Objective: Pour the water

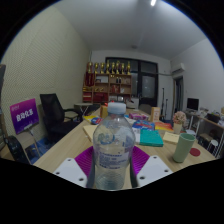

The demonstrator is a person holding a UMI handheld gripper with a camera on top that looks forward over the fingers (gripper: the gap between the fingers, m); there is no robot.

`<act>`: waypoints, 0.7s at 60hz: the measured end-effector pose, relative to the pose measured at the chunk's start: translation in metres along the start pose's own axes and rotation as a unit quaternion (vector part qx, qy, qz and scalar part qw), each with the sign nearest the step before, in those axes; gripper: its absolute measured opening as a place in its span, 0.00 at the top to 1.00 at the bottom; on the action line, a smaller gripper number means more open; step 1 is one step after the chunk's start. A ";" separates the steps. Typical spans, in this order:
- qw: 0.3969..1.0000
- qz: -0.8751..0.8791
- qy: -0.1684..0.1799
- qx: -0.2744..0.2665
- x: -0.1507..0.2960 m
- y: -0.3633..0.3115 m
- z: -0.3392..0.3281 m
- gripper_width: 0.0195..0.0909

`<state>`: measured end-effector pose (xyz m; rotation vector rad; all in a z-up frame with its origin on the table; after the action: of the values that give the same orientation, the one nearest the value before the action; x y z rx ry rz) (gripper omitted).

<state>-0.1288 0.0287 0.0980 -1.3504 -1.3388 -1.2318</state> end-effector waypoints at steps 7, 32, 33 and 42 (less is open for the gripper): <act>0.999 0.008 -0.019 0.026 0.000 0.007 0.007 0.65; 0.820 0.556 -0.033 0.132 0.117 0.126 0.050 0.66; 0.802 0.582 -0.039 0.132 0.114 0.133 0.051 0.66; 0.609 0.778 -0.064 0.141 0.094 0.176 0.055 0.66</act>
<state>0.0449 0.0860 0.1939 -1.6066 -0.0055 0.3143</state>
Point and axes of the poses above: the point between the fingertips, and its own axes, seen from behind it with the camera up: y to the right, x up, z forward, the way the camera looks, the point moved 4 cm from there along -z, backward, against the way the camera looks, and after that the axes turned 2 degrees about -x, right-handed, at the moved point
